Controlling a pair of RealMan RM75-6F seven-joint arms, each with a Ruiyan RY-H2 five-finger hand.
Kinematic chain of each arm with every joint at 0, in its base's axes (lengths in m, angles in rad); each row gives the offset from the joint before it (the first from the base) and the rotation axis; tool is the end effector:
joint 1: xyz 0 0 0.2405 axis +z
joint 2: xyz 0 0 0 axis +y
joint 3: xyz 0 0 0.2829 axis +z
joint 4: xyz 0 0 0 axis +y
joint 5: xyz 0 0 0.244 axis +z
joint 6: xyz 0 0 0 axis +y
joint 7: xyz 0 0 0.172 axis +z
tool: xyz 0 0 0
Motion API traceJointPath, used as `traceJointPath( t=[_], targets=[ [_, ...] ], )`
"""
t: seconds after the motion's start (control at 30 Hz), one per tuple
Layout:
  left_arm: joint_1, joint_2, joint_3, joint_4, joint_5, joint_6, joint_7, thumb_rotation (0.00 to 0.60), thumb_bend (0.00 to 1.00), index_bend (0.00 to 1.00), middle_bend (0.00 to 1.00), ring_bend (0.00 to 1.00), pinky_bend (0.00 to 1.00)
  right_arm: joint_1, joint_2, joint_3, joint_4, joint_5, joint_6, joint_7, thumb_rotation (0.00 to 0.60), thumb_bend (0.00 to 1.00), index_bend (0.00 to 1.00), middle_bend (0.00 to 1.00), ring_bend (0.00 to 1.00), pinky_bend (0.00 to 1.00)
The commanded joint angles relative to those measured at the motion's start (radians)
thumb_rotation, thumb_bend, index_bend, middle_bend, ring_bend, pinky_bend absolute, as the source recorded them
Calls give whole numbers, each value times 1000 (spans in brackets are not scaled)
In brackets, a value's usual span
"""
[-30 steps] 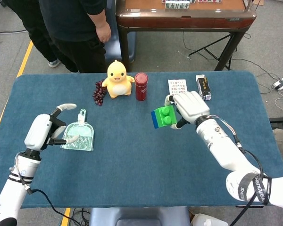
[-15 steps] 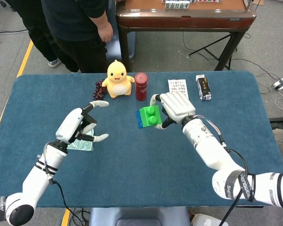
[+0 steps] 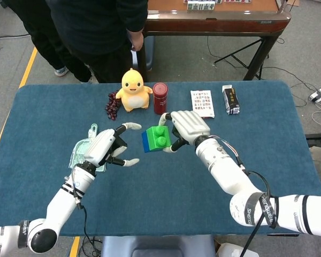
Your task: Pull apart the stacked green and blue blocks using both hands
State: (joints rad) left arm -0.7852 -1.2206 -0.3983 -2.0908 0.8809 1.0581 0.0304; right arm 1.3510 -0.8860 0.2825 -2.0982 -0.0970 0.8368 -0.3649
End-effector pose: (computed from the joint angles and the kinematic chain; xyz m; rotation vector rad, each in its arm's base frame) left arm -0.0315 0.3644 0.0643 -1.6061 -1.4814 -1.4951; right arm 0.0285 -0.4054 0.0988 1.8168 -1.3253 0.9362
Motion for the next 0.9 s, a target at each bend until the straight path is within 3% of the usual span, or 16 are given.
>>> traceJointPath(
  t=[0.03,0.57,0.9],
  targets=[
    [-12,-14,3,13,-19,4,9,600,61,305,1000,1000,1000,6,-3,4,7,11,-15,10,600,301,655,1000,1000,1000],
    [-56,-59,8,39,-71,5,37,600,62,328,1000,1000,1000,22,-14,5,23,25,-69,51,600,301,656,1000,1000,1000],
    [-66,-80,22,55,-83,20,57,600,84,475,1000,1000,1000,20,10,-1,21,9,-108,83,600,301,659,1000,1000,1000]
  ],
)
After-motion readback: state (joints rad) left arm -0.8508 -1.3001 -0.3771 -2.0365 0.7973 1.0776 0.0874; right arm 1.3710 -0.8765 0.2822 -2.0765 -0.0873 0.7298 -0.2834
